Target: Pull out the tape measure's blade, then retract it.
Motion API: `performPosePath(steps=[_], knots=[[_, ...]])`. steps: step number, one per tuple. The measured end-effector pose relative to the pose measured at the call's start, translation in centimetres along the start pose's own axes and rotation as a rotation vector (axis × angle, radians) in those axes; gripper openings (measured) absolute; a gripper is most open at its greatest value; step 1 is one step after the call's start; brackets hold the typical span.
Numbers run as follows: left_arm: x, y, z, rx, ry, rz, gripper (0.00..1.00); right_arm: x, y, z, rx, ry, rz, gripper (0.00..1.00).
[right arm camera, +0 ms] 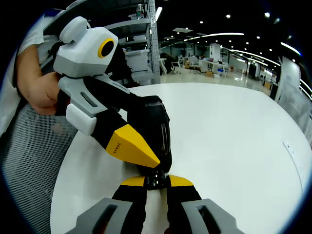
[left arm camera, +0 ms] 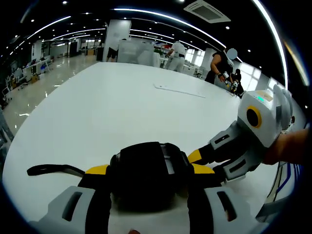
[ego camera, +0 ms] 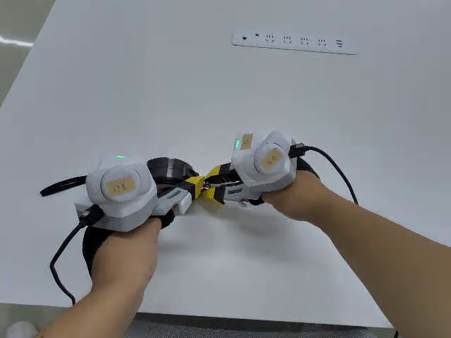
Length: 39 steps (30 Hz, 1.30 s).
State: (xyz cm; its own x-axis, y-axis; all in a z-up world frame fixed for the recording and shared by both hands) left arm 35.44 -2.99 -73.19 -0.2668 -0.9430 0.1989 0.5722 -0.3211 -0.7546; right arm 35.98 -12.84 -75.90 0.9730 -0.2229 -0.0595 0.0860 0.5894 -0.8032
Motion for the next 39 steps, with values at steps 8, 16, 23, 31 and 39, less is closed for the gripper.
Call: performPosePath(steps=[8, 16, 23, 31, 39], knots=[[0.0, 0.0, 0.0, -0.013, -0.001, -0.022, 0.61, -0.1, -0.1, 0.0, -0.006, 0.017, -0.004, 0.21], [0.3, -0.2, -0.1, -0.012, 0.003, -0.032, 0.64, 0.1, -0.5, -0.2, -0.004, 0.049, -0.022, 0.32], [-0.1, -1.1, -0.3, -0.014, 0.023, -0.048, 0.69, -0.1, -1.4, -0.4, 0.038, 0.127, -0.013, 0.37], [-0.5, -2.4, -0.4, -0.001, 0.051, -0.079, 0.75, -0.6, -2.6, -1.2, 0.04, 0.149, -0.052, 0.51], [-0.9, -3.9, -0.7, -0.003, 0.116, -0.101, 0.76, -0.8, -4.5, -2.5, 0.066, 0.231, -0.112, 0.63]])
Point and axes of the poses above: the centre of the closed fingertips' face, and the gripper's own axes: y roughly forward along the fingers, x roughly to its right, z roughly out of its top, the point moved 5 cm from there along -y, roughly backward along the fingers, and after that the axes turned 13 degrees about -x, right-handed, at the moved point
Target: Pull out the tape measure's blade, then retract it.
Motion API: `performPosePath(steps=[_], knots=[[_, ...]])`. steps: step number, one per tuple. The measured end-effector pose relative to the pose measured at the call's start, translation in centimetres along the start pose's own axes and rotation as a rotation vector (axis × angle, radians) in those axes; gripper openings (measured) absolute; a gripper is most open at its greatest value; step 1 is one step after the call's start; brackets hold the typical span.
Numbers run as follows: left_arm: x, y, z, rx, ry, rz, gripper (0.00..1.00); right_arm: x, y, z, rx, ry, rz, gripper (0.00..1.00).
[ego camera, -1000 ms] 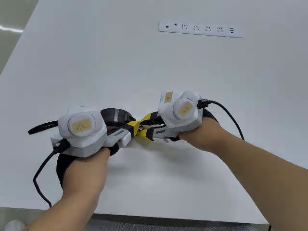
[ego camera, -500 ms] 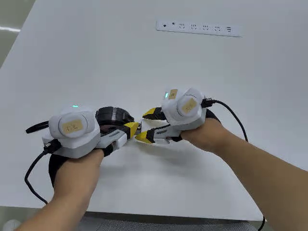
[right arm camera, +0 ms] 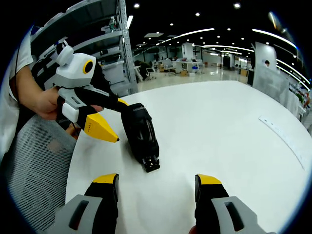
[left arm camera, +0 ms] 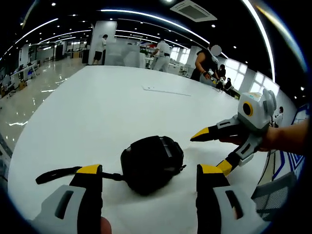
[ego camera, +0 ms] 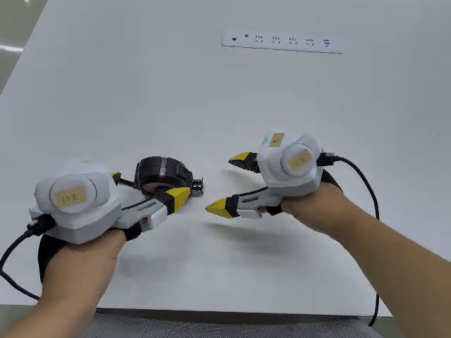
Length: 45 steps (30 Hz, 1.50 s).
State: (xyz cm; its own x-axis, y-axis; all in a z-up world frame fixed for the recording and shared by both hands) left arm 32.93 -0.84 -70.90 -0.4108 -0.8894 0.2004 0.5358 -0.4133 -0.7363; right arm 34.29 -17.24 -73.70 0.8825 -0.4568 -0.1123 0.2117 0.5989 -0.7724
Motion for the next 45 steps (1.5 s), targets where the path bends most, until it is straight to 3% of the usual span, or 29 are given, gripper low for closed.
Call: performPosePath(steps=[2, 4, 9, 17, 39, 45], knots=[[0.0, -0.3, 0.0, -0.002, 0.01, -0.013, 0.77, 0.1, -0.4, -0.3, -0.002, 0.021, -0.017, 0.68], [0.0, -0.6, 0.1, -0.002, 0.001, -0.034, 0.78, 0.0, -1.0, -0.5, 0.004, 0.019, -0.024, 0.68], [-0.1, -1.2, 0.0, -0.009, 0.059, -0.034, 0.8, -0.2, -2.4, -1.4, 0.004, 0.043, -0.045, 0.7], [-0.2, -2.3, -0.3, -0.007, 0.09, -0.08, 0.83, -1.0, -4.3, -3.0, 0.005, 0.063, -0.078, 0.74], [-1.7, -4.9, -1.4, -0.021, 0.155, -0.126, 0.85, -1.9, -9.7, -6.4, 0.029, 0.152, -0.166, 0.8], [-2.1, -5.7, -1.6, -0.002, 0.181, -0.156, 0.87, -2.5, -10.6, -7.5, 0.035, 0.174, -0.178, 0.84]])
Point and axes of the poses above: the centre of the closed fingertips' face, and the gripper's own axes: y roughly forward along the fingers, x roughly to its right, z roughly out of its top, the point moved 5 cm from there along -y, roughly backward along the fingers, and after that the axes turned 13 degrees about -x, right-handed, at the moved point
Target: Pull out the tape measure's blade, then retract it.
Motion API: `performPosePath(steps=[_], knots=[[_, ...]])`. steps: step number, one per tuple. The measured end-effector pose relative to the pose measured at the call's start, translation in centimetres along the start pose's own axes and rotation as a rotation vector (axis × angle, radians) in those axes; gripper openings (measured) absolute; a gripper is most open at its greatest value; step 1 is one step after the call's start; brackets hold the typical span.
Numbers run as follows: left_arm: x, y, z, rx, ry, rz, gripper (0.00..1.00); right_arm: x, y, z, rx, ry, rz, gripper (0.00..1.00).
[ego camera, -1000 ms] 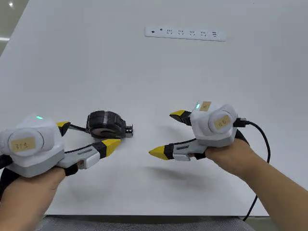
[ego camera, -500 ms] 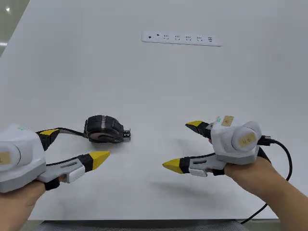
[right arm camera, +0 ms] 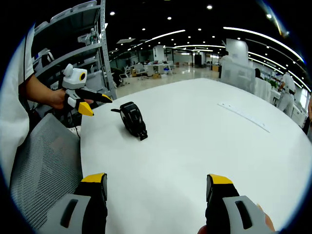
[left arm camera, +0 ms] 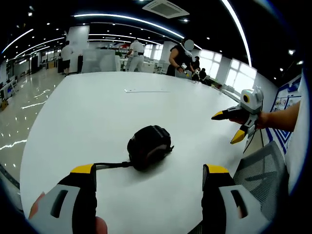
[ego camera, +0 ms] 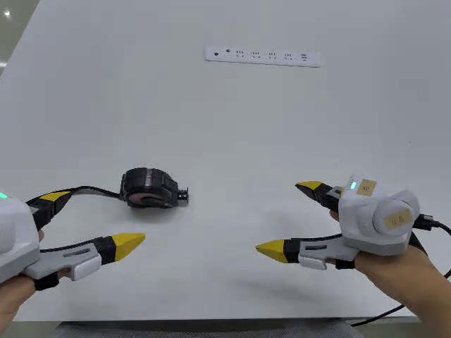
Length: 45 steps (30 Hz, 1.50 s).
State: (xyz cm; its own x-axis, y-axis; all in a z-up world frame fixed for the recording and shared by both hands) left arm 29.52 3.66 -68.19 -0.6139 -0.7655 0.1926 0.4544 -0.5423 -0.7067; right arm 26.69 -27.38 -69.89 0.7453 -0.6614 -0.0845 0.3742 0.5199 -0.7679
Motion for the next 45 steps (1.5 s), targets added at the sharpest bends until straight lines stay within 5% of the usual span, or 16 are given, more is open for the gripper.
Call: performPosePath(steps=[13, 26, 45], knots=[[0.5, -0.9, -1.3, -0.057, 0.078, -0.042, 0.92, -0.3, -2.4, -1.9, -0.005, 0.045, -0.032, 0.86], [0.4, -2.3, -1.7, -0.068, 0.135, -0.046, 0.96, -0.4, -4.3, -3.3, 0.0, 0.065, -0.05, 0.9], [0.1, -3.0, -2.3, -0.09, 0.159, -0.037, 0.87, -0.5, -5.5, -5.2, -0.006, 0.103, -0.073, 0.9]])
Point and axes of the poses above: the centre of the closed fingertips' face, and the gripper's own axes: y roughly forward along the fingers, x roughly to its right, z roughly out of its top, the point moved 5 cm from there along -y, roughly backward along the fingers, and after that the axes turned 13 degrees about -x, right-handed, at the moved point
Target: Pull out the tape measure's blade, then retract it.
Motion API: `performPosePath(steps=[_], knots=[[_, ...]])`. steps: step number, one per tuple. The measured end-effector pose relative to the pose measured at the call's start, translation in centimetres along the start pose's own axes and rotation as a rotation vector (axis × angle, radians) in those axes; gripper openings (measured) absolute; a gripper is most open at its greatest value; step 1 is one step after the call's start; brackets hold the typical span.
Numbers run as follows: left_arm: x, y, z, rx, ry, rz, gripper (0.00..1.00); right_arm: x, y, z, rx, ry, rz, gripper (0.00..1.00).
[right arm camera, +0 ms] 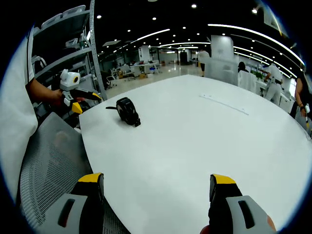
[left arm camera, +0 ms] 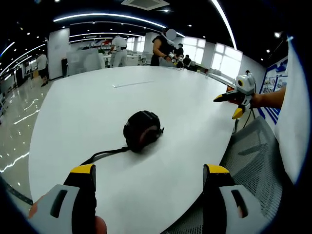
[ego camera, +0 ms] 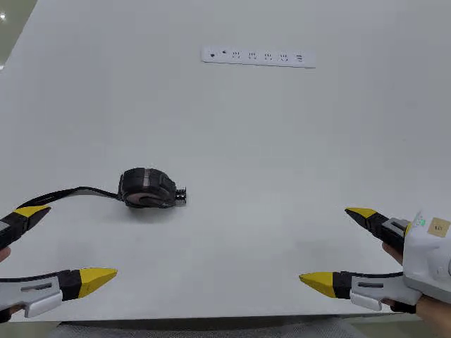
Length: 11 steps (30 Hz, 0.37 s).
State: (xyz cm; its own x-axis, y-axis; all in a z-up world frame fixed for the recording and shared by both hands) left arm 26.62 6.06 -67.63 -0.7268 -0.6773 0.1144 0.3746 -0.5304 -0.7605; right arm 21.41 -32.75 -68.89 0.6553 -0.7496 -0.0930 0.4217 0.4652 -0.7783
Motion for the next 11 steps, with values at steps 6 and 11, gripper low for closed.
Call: performPosePath(steps=[6, 11], knots=[[-0.11, -0.11, -0.01, 0.01, -0.014, -0.002, 0.93, -0.19, 0.08, -0.19, -0.008, -0.001, 0.004, 0.9], [0.03, -0.15, -0.06, 0.007, -0.013, -0.01, 0.92, -0.07, -0.01, -0.23, -0.009, -0.003, 0.004, 0.9]])
Point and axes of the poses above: the centre of the closed fingertips' face, and the gripper's own axes: y roughly forward along the fingers, x roughly to its right, z roughly out of its top, the point moved 5 cm from there along -y, roughly backward along the fingers, and after that the axes turned 13 degrees about -x, right-handed, at the moved point
